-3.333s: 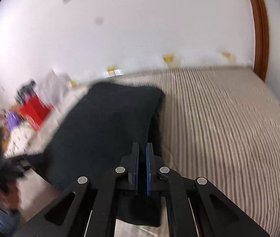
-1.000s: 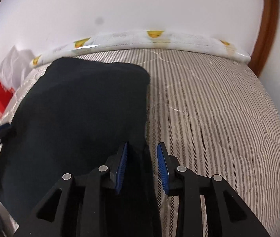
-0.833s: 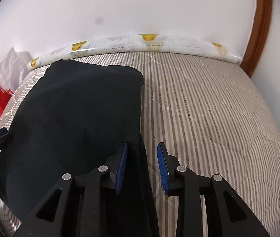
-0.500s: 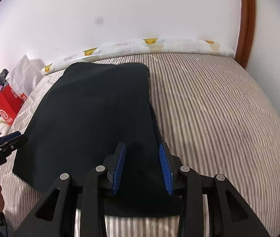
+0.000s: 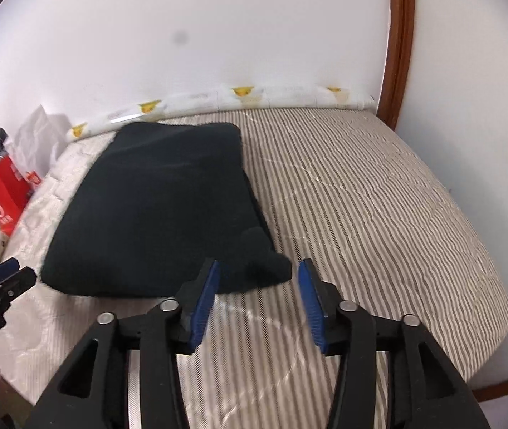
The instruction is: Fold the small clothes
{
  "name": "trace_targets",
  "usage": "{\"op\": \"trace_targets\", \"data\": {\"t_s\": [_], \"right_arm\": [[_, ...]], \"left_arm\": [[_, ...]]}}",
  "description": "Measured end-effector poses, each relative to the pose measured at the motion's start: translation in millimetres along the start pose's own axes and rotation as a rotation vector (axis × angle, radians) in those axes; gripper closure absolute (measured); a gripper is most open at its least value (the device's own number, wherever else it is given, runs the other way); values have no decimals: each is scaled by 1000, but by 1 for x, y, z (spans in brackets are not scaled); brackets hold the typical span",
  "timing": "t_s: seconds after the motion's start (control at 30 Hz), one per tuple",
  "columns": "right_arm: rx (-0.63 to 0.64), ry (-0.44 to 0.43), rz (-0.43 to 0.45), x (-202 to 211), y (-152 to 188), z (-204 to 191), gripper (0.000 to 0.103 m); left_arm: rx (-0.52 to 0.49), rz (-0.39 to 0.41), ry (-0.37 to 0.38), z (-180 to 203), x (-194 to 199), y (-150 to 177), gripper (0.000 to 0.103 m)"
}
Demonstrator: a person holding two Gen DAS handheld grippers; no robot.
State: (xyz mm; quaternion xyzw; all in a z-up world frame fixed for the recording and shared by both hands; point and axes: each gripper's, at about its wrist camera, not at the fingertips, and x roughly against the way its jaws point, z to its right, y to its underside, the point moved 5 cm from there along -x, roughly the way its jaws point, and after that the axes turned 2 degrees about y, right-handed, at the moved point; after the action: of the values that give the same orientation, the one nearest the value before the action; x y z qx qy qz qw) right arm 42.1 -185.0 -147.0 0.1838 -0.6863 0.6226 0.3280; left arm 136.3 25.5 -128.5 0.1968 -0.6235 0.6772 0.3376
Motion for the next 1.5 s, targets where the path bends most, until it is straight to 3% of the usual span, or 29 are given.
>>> {"op": "trace_targets", "data": {"t_s": [0.13,0.3,0.4,0.8,1.5], "right_arm": [[8,-17,62,47,-1,-8,25],[60,-1,107,96,6,-21,15],[66,3,143,119,13,-22,0],[39,18,136,155,32,-8,0],[28,44,144,163,36,1,0]], "left_arm": [[9,42,-26,8,39,1,22],[-13,70,-59,22,80,9,14],[-16,90,-69,27,98,14,10],[-33,135,-96,36,136,19,7],[-34,138,-93,40,140,22,6]]}}
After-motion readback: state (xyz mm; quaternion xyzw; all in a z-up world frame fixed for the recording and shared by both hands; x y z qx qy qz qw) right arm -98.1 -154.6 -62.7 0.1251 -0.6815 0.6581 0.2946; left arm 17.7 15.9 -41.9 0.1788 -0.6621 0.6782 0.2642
